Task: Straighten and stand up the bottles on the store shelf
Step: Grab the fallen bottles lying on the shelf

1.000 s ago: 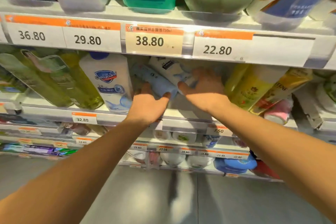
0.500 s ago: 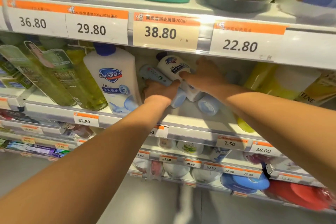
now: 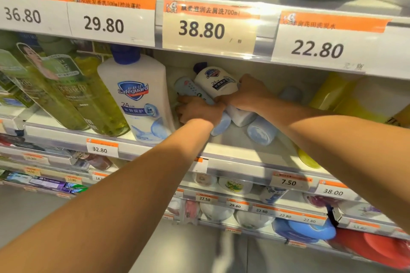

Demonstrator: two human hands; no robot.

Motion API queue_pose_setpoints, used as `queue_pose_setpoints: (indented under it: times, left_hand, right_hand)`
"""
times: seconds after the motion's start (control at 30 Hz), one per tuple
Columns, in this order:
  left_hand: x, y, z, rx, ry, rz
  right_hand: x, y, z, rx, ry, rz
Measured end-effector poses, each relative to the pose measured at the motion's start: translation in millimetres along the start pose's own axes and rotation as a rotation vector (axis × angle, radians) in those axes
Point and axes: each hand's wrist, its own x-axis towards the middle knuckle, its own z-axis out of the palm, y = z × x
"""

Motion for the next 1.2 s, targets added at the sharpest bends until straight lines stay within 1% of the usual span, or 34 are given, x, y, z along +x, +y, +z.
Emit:
queue_pose_setpoints:
  times: [0.2,0.4,0.57,0.77,0.87,0.93,1.03,1.07,1.13,1.2]
  left_hand:
    - [0,-1,-3,-0.039,-0.033,0.036]
    - [-11,-5,-10,-0.227,-0.028,0.101]
    - [-19,-7,-12,-0.196,0.028,0.222]
    - [-31,-3,-21,-0.135,0.099,0.341]
    - [-51,-4,-30,-0.206,0.080,0.360]
    - [-64,-7,-37,-0.253,0.043,0.353]
    - [-80,-11,-47,-0.158,-0.068,0.298]
    - [-86,-12,-51,-0.132,-0.069,0.299]
    - [-95,-16,-57,-0.155,-0.056,0.337]
    - [-106,-20,-64,-0.185,-0.094,0.332]
  right_hand:
    - [0,-5,0,0.003,-0.016,0.017]
    - [-17,-8,-2,0.050,0.017,0.060]
    - [-31,-4,-4,0.171,0.159,0.061]
    - [-49,-7,-9,0.428,0.366,0.019]
    - [-61,-6,-14,0.480,0.410,-0.007]
    - [-69,-5,-17,0.491,0.403,-0.035]
    - [-81,-6,-23,0.511,0.373,-0.015]
    - [-85,-6,-25,0.513,0.381,-0.007]
    - [-94,-8,-27,0.524,0.405,-0.002]
    - [-102,-7,-27,0.548,0.421,-0.005]
